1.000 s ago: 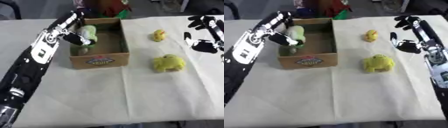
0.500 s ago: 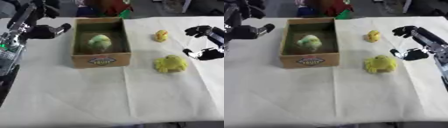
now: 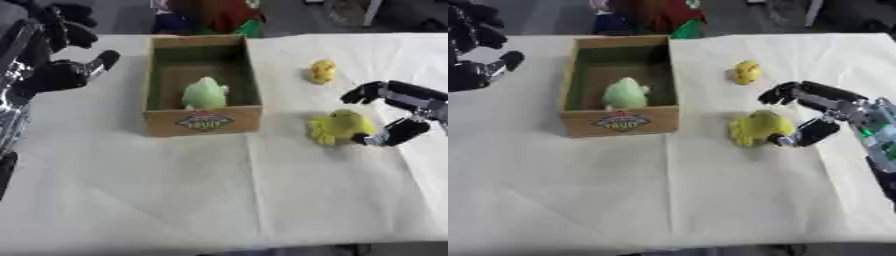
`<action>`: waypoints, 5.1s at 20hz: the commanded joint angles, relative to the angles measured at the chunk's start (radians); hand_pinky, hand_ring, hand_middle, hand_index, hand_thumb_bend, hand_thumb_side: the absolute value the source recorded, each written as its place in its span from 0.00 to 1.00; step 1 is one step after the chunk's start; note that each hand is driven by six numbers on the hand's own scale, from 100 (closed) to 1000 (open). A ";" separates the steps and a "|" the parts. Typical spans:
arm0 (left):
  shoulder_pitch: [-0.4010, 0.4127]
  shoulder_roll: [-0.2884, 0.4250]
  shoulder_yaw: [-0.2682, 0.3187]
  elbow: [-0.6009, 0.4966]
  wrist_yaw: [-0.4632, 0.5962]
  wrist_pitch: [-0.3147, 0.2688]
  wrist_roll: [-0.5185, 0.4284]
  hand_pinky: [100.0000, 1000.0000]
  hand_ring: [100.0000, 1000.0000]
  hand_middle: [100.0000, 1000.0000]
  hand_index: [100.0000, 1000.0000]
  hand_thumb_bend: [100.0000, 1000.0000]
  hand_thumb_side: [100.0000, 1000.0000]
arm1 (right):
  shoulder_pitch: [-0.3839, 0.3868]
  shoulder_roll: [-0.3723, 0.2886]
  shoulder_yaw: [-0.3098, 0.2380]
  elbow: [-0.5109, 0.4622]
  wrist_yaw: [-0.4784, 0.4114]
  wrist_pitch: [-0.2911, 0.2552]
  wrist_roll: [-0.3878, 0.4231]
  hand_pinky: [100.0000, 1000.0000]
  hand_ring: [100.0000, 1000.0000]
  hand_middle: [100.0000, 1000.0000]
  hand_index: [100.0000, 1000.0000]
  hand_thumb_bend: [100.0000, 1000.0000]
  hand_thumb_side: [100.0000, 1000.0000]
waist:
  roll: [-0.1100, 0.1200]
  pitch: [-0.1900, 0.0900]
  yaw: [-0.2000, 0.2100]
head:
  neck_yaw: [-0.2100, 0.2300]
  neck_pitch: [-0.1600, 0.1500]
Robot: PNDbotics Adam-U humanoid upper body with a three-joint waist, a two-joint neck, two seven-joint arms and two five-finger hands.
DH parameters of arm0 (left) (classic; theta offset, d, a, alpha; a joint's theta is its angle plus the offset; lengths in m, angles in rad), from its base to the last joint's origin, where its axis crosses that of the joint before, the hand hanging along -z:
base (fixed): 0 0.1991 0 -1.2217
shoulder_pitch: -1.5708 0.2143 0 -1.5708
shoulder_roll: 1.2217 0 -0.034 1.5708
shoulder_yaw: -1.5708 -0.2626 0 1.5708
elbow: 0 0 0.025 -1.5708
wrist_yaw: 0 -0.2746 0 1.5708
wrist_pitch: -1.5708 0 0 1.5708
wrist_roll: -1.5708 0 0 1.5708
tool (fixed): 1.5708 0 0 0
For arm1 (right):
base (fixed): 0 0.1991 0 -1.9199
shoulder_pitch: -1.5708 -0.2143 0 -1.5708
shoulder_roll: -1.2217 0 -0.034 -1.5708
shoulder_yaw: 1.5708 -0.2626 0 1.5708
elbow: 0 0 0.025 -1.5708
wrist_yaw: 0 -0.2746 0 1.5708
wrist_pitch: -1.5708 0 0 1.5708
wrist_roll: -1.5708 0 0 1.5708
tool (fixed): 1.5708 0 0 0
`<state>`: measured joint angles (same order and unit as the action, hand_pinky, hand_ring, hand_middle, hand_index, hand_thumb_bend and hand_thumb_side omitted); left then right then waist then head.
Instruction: Pick up objects on the table and place them in the box.
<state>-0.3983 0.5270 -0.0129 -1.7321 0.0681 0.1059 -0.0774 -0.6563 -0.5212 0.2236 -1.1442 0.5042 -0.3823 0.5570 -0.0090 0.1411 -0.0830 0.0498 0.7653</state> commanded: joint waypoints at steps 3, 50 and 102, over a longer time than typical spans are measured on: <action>0.012 0.006 0.026 -0.026 0.007 0.004 0.015 0.67 0.61 0.61 0.76 0.46 0.00 | -0.037 0.013 -0.006 0.051 0.091 -0.007 -0.059 0.81 0.83 0.77 0.87 0.36 0.17 | 0.001 -0.016 0.009 | -0.007 0.005; 0.033 -0.078 -0.003 -0.103 0.085 0.007 -0.035 0.63 0.57 0.58 0.76 0.43 0.00 | -0.401 0.430 -0.102 0.307 0.559 -0.016 -0.475 0.78 0.88 0.88 0.95 0.31 0.00 | 0.004 -0.025 0.155 | -0.072 0.005; 0.065 -0.066 0.018 -0.100 0.080 0.006 -0.040 0.63 0.58 0.58 0.76 0.40 0.00 | -0.340 0.173 -0.302 0.631 0.587 0.448 -0.707 0.56 0.52 0.37 0.49 0.19 0.23 | 0.011 -0.025 0.115 | -0.051 0.005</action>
<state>-0.3247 0.4406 -0.0080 -1.8138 0.1445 0.1123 -0.1164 -0.9763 -0.3294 -0.0744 -0.4941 1.0820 0.0620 -0.1300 -0.0013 0.1289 0.0315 -0.0015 0.7654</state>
